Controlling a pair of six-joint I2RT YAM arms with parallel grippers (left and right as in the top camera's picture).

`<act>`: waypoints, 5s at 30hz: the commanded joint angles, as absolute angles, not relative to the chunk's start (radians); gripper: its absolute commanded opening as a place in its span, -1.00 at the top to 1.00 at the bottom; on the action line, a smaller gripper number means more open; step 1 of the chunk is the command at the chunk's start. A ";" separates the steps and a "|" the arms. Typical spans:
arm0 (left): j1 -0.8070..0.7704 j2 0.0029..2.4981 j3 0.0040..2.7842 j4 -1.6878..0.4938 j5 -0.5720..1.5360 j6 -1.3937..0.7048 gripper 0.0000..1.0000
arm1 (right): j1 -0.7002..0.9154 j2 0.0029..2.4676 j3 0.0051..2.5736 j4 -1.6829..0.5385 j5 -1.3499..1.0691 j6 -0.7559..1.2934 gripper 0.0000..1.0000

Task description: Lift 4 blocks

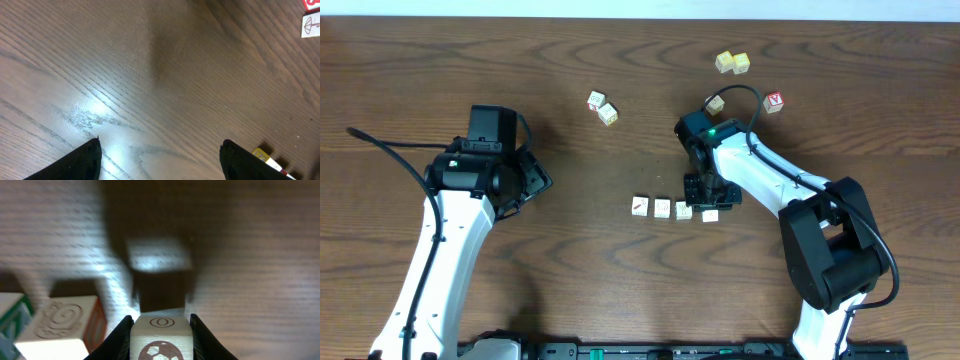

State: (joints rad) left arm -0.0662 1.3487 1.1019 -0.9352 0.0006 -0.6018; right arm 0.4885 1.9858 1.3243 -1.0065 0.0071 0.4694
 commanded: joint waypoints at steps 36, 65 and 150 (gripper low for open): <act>-0.061 1.355 1.097 -0.937 -0.012 -0.595 -0.52 | 0.412 1.988 1.398 -1.042 -0.034 0.352 0.24; -0.061 1.359 1.097 -0.933 -0.012 -0.595 -0.52 | 0.387 1.988 1.318 -1.203 -0.062 0.344 0.97; -0.289 1.811 1.081 -0.714 0.385 -0.386 0.85 | 0.402 1.988 1.305 -1.024 -0.139 0.396 0.85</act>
State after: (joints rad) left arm -0.2676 1.7679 1.0866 -0.7319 0.3763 -0.3992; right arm 0.4042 1.9892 1.3121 -1.0336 -0.1238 0.4011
